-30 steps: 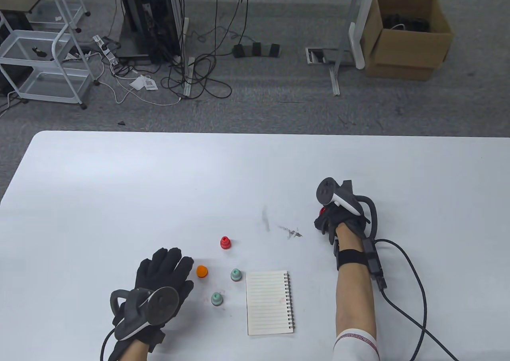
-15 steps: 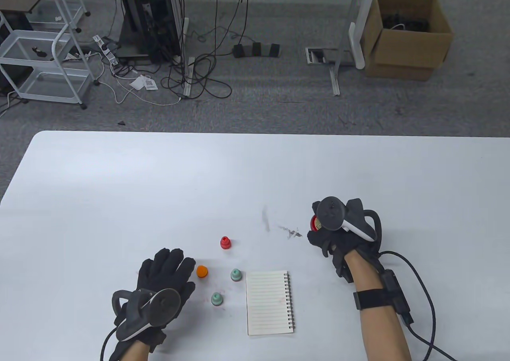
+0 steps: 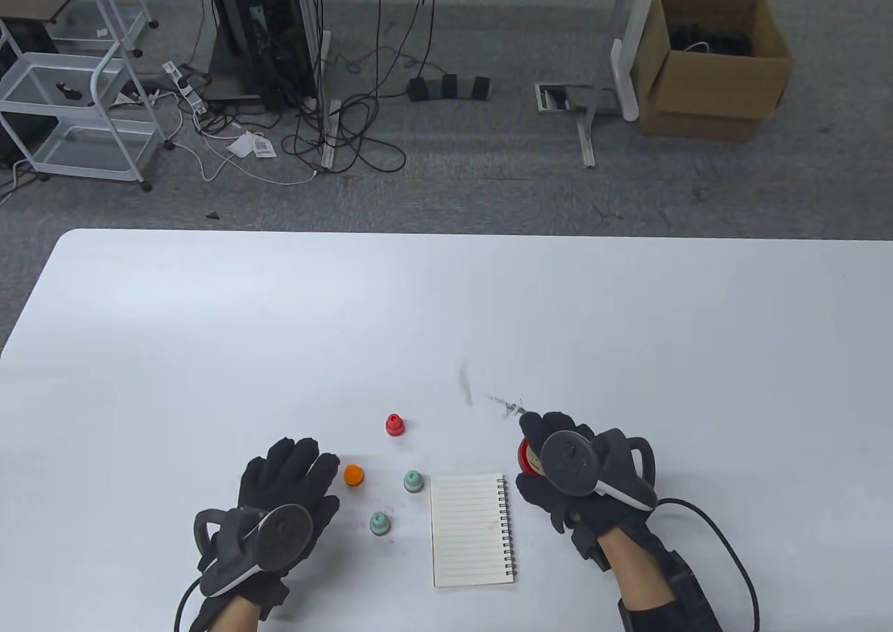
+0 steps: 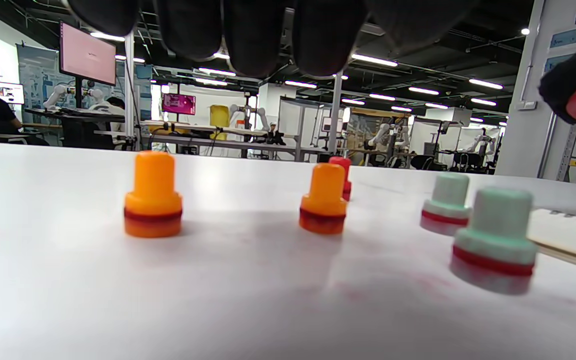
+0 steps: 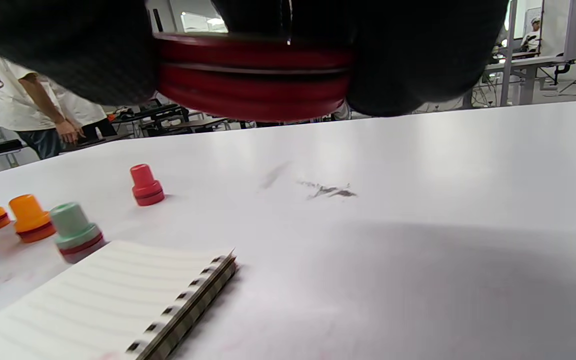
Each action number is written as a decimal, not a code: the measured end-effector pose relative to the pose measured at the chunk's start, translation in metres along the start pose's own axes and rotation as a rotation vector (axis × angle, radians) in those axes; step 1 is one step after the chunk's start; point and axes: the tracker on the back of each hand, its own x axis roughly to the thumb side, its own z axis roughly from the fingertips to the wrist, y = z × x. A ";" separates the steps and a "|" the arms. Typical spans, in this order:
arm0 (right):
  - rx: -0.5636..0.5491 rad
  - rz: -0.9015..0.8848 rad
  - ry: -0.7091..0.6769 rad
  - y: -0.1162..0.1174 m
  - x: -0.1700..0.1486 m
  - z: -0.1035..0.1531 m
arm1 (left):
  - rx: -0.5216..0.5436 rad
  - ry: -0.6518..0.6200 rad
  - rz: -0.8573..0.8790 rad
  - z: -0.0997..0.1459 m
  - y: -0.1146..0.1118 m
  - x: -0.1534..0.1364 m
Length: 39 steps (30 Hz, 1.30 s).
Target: Stamp reward stamp onto notebook
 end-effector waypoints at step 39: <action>0.293 0.267 0.021 0.066 0.019 0.013 | -0.035 0.009 -0.004 -0.001 -0.005 0.001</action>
